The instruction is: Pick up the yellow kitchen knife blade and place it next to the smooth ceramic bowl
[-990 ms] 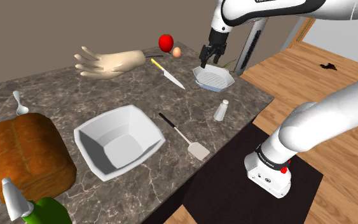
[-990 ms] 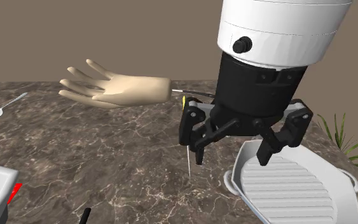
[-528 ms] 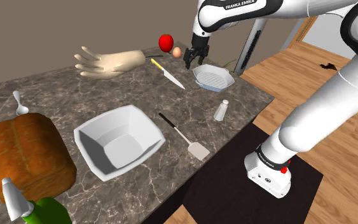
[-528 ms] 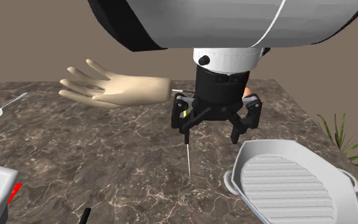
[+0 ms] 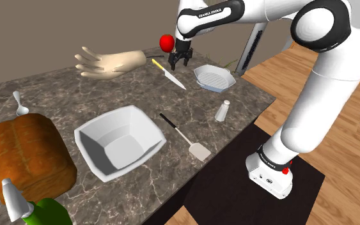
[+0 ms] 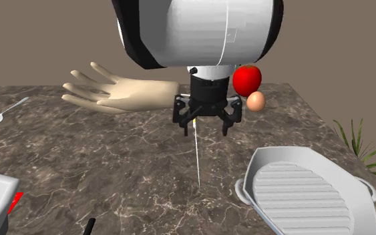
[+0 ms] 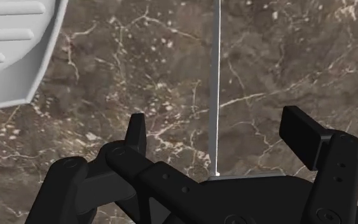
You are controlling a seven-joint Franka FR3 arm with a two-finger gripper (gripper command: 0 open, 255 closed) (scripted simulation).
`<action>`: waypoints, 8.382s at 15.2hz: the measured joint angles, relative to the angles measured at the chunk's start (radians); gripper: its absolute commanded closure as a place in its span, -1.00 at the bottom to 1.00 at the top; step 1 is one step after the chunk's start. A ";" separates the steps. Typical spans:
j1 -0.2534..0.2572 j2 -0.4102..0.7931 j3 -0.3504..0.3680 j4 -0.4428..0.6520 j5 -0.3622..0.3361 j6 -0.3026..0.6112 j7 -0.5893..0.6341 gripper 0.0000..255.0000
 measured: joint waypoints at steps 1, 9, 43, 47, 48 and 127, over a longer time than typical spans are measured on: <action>0.004 0.034 0.001 0.034 -0.003 0.000 0.005 -1.00; 0.021 0.274 0.003 0.281 -0.018 -0.007 0.021 -1.00; 0.022 0.256 0.004 0.328 -0.017 -0.071 0.020 1.00; 0.021 0.239 0.004 0.351 -0.016 -0.111 0.019 1.00; 0.023 0.238 0.004 0.367 -0.016 -0.128 0.021 1.00; 0.321 0.142 0.139 0.020 -0.087 0.112 0.491 -1.00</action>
